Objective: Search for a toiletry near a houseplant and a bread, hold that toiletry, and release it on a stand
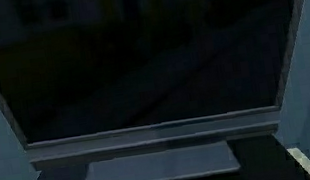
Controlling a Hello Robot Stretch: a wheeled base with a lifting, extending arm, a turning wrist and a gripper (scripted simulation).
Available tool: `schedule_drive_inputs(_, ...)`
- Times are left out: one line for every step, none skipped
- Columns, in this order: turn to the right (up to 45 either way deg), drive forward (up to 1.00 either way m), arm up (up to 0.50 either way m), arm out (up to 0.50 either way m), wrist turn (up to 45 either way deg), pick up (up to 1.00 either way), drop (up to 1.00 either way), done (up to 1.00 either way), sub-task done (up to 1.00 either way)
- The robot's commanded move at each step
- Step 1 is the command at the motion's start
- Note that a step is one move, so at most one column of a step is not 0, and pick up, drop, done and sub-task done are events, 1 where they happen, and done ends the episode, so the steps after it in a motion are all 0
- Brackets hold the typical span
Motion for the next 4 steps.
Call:
schedule_drive_inputs(-33.0,0.00,0.00,0.00,0.0,0.00,0.00,0.00,0.00)
schedule_drive_inputs(45.0,0.00,0.00,0.00,0.0,0.00,0.00,0.00,0.00)
schedule_drive_inputs(18.0,0.00,0.00,0.00,0.0,0.00,0.00,0.00,0.00)
schedule_drive_inputs(-45.0,0.00,0.00,0.00,0.0,0.00,0.00,0.00,0.00)
